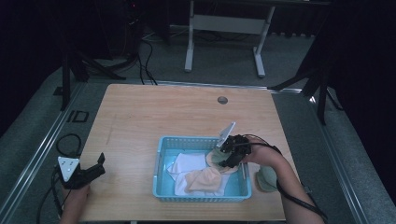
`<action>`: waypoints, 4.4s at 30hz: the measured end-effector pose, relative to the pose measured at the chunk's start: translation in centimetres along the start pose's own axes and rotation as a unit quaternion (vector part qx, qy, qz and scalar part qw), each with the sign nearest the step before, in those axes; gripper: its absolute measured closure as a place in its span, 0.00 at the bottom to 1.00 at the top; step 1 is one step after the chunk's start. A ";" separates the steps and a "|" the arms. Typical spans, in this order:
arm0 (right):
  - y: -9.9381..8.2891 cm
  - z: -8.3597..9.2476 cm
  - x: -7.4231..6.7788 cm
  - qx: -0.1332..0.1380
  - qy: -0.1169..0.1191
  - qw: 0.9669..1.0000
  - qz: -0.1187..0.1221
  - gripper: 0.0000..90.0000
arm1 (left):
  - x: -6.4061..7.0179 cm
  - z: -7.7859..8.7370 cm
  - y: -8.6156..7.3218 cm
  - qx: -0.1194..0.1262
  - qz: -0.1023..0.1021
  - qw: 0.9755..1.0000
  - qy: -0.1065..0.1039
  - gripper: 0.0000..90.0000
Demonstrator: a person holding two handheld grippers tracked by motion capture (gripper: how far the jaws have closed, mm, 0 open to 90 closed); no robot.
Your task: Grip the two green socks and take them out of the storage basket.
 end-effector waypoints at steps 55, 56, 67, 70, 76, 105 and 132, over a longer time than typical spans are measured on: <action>3.8 11.2 0.2 0.085 -0.084 0.992 0.043 0.89 | 0.0 0.0 0.0 0.000 0.000 1.000 0.001 0.00; 3.3 11.5 0.4 0.088 -0.087 0.992 0.037 0.89 | 0.0 0.0 0.0 0.000 -0.001 1.000 0.001 0.01; -2.2 12.8 2.8 0.084 -0.122 0.989 -0.025 0.89 | 0.0 0.0 0.0 -0.002 -0.003 1.000 0.002 0.00; -4.5 12.6 3.8 0.078 -0.129 0.987 -0.054 0.89 | 0.0 0.0 0.0 -0.002 -0.003 1.000 0.002 0.00; -6.8 11.4 5.1 0.089 -0.145 0.982 -0.079 0.89 | 0.0 0.0 0.0 -0.002 -0.003 1.000 0.002 0.00; -11.7 2.8 3.9 0.093 -0.093 0.980 -0.147 0.53 | 0.1 0.0 0.0 -0.002 -0.004 1.000 0.001 0.00; -20.4 7.2 4.5 0.234 -0.261 0.879 -0.323 0.15 | 0.1 0.0 0.0 -0.001 -0.006 1.000 0.001 0.00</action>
Point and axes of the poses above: each handheld gripper's, and its own axes: z roughly backward along the jaws, y roughly out of its top, x roughly to its right, the point moved 6 cm from there along -z, roughly forward along the jaws, and after that the axes turned 5 degrees about x, right-handed, at the moved point
